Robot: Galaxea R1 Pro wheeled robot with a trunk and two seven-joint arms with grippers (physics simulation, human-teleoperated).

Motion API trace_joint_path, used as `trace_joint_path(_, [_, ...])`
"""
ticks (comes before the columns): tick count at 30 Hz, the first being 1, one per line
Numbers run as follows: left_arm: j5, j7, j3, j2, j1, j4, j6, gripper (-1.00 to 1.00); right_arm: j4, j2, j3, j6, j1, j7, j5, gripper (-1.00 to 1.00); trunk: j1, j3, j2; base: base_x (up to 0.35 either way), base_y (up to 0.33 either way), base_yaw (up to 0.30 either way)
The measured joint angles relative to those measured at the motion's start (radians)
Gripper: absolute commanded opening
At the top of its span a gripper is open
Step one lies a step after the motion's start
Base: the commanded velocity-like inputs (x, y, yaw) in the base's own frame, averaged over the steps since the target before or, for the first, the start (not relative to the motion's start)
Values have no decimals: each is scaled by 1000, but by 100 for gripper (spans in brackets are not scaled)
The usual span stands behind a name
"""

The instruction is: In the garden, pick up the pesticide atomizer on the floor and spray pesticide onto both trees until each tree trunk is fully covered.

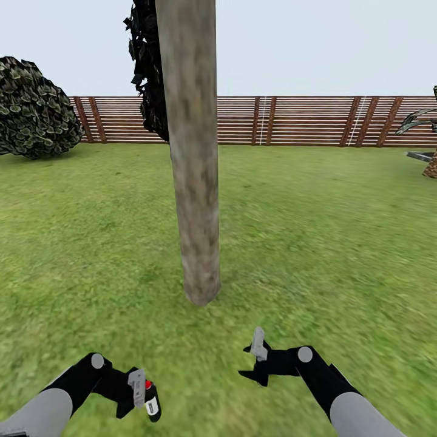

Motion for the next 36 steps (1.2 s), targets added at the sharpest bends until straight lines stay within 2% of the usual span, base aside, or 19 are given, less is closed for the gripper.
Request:
trace_joint_path(1, [-12, 1, 0, -7, 0, 0, 5, -100, 0, 4, 1, 0, 0, 0, -1, -100, 0, 0, 0, 0, 0, 0])
trace_joint_path(3, [-33, 3, 0, -55, 0, -1, 9, -100, -1, 28, 7, 1, 0, -1, -1, -100, 0, 0, 0, 0, 0, 0])
trace_joint_path(5, [-61, 4, -1, -73, -1, -1, 11, -100, -2, 45, 11, 1, 0, 0, 0, -100, 0, 0, 0, 0, 0, 0])
trace_joint_path(7, [-79, 5, 0, -82, -2, -2, 12, -100, -3, 56, 34, 1, 0, 0, 0, -100, 0, 0, 0, 0, 0, 0])
trace_joint_path(10, [-88, 5, 0, -97, -2, -3, 12, -100, -6, 64, 89, 1, 0, -1, -1, -100, 0, 0, 0, 0, 0, 0])
trace_joint_path(13, [-92, 3, 0, -111, -5, -30, 13, -100, -6, 70, 116, 1, 0, -1, -2, -100, 0, 0, 0, 0, 0, 0])
trace_joint_path(18, [-95, 1, 0, -122, -6, -48, 12, -100, -6, 85, 124, 1, 0, -1, -3, -100, 0, 0, 0, 0, 0, 0])
trace_joint_path(22, [-112, 1, 0, -132, -7, -50, 12, -100, -6, 90, 125, 1, 0, -1, -3, -100, 0, 0, 0, 0, 0, 0])
trace_joint_path(30, [-130, 8, 1, -176, -8, -61, 16, -100, -7, 92, 125, 1, 0, -1, -3, -100, 0, 0, 0, 0, 0, 0])
trace_joint_path(36, [-130, 9, 1, -207, -8, -77, 50, -100, -6, 111, 125, 1, 0, -1, -2, -100, 0, 0, 0, 0, 0, 0])
